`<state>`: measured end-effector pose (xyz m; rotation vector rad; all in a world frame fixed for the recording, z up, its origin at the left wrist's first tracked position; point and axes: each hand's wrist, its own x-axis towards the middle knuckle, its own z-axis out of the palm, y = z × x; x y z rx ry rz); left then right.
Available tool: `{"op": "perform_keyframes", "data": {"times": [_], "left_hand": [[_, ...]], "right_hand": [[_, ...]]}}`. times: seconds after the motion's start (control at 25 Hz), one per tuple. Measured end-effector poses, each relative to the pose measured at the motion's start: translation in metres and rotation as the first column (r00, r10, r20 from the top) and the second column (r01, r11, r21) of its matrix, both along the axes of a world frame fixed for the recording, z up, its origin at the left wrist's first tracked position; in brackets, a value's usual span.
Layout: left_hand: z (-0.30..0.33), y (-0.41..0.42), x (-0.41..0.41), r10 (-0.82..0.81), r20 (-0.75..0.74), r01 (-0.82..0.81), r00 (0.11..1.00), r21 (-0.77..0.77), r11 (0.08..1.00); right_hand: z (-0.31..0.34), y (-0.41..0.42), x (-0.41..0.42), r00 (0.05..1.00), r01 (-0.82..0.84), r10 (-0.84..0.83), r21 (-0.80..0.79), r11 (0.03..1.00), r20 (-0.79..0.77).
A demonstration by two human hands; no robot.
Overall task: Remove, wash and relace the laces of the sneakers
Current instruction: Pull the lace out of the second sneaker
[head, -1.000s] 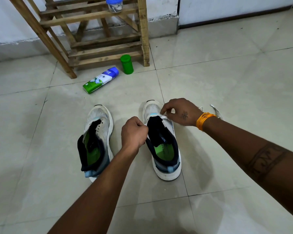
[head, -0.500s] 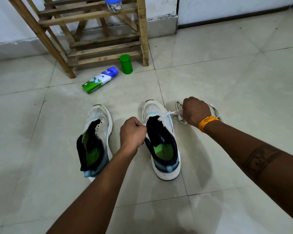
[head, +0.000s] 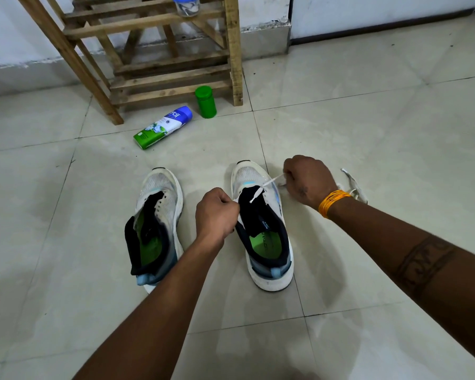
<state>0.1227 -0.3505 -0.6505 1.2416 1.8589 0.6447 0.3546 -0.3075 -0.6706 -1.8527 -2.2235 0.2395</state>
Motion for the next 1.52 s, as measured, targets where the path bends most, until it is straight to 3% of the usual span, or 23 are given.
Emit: {"op": "perform_keyframes", "data": {"times": [0.12,0.28,0.36,0.44,0.52,0.6,0.72,0.84,1.0,1.28,1.52], "left_hand": [[0.000,-0.001,0.001,0.001,0.006,-0.001,1.000,0.006,1.000],[0.002,0.000,0.001,0.000,-0.008,0.000,1.000,0.005,1.000],[0.002,0.000,0.001,0.006,0.001,-0.006,1.000,0.002,1.000],[0.001,-0.001,0.001,-0.001,-0.002,0.001,1.000,0.003,1.000],[0.002,-0.001,-0.001,0.007,-0.010,-0.007,1.000,0.004,1.000],[0.003,-0.002,-0.002,0.008,0.000,-0.008,1.000,0.001,1.000],[0.004,0.000,-0.002,-0.035,0.005,0.035,0.999,0.002,0.999],[0.010,0.004,0.005,-0.068,-0.012,0.069,0.998,0.083,0.994],[0.024,0.024,0.024,-0.151,-0.116,0.171,0.982,0.186,0.968],[0.029,0.058,0.074,-0.411,-0.318,0.481,0.854,0.182,0.858],[0.026,0.084,0.092,-0.570,-0.430,0.640,0.701,0.027,0.768]], "right_hand": [[-0.001,-0.002,-0.002,0.968,0.132,-0.111,-0.082,0.988,0.225],[0.002,-0.006,-0.019,0.970,-0.242,0.243,-0.050,0.969,0.014],[0.002,-0.007,-0.025,0.954,-0.299,0.300,-0.023,0.954,0.029],[-0.004,-0.008,-0.022,0.988,-0.149,0.148,0.022,0.989,0.040],[-0.007,-0.005,-0.010,0.984,0.157,-0.158,0.023,0.987,0.078],[-0.011,-0.003,0.001,0.960,0.271,-0.266,-0.054,0.961,0.089],[-0.017,-0.009,0.004,0.969,0.207,-0.221,-0.126,0.970,-0.112],[-0.021,-0.022,0.009,0.924,0.248,-0.265,-0.096,0.964,-0.277],[-0.014,-0.029,0.020,0.906,0.318,-0.351,-0.169,0.933,-0.235],[-0.017,-0.004,0.027,0.940,0.336,-0.332,-0.363,0.869,0.075],[-0.023,0.007,0.025,0.935,0.322,-0.352,-0.318,0.892,-0.041]]}}
